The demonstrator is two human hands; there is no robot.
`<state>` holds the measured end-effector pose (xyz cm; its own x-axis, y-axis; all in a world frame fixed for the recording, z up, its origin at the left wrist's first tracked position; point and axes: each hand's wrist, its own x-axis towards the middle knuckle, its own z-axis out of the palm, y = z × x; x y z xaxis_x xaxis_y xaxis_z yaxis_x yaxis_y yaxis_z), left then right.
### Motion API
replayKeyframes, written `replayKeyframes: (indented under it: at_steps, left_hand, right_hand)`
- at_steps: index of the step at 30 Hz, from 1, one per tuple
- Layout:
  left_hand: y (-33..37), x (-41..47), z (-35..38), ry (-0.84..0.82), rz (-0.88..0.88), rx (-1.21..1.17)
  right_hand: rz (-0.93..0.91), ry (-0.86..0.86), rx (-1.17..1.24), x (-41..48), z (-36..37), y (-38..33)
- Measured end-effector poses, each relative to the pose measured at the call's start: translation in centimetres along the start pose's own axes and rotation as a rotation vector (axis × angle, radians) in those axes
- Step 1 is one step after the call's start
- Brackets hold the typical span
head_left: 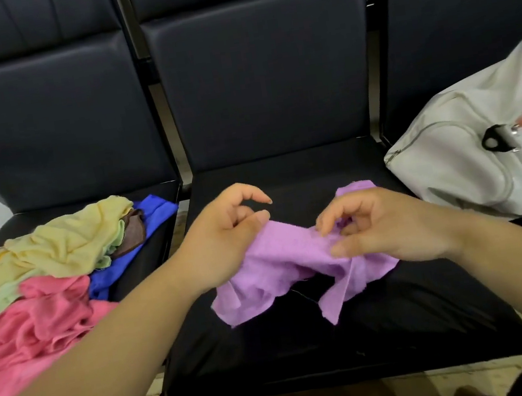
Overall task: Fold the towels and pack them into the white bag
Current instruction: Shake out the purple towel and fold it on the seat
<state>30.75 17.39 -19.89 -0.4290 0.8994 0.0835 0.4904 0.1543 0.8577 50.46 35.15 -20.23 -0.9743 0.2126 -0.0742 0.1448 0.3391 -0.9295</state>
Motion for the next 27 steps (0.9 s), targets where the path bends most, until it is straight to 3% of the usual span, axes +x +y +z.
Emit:
replayKeyframes:
  at_steps: [3,6,8,11,13,15,18,20,22,24,27]
  left_hand:
    - [0.6,-0.3,-0.5,-0.054,0.038,-0.013]
    - [1.5,-0.7,-0.8,-0.287,0.053,0.002]
    - [1.6,-0.9,-1.0,-0.489,0.008,0.151]
    - [0.6,-0.9,-1.3,-0.67,-0.068,0.445]
    - [0.2,-0.7,-1.6,-0.613,-0.095,0.463]
    - [0.0,-0.2,-1.9,-0.465,-0.091,0.358]
    - [0.4,0.2,-2.4,-0.267,-0.115,0.058]
    - [0.6,0.2,-2.2,-0.234,-0.069,0.018]
    - [1.4,0.0,-1.8,-0.25,0.014,0.047]
    - [1.7,-0.2,-1.8,-0.334,0.049,0.125]
    - [1.0,-0.2,-1.8,-0.521,-0.026,0.448]
  right_hand:
    - [0.064,-0.165,-0.372,0.3,0.2,0.2]
    - [0.122,-0.138,-0.605,0.6,-0.5,1.0]
    - [0.119,-0.018,-0.592,0.8,-1.2,1.1]
    - [0.066,0.184,-0.248,1.0,-1.0,1.1]
    - [0.037,0.232,-0.115,1.0,-0.3,0.6]
    - [-0.014,0.117,-0.082,0.6,0.2,-0.4]
    - [0.047,-0.221,-0.349,0.2,0.3,-0.9]
    - [0.156,-0.292,-0.537,0.5,0.6,-0.2]
    - [0.156,-0.153,-0.693,1.3,0.3,0.8]
    - [0.044,0.079,-0.696,1.8,-0.5,0.9]
    - [-0.022,0.264,-0.29,2.1,-1.6,0.3]
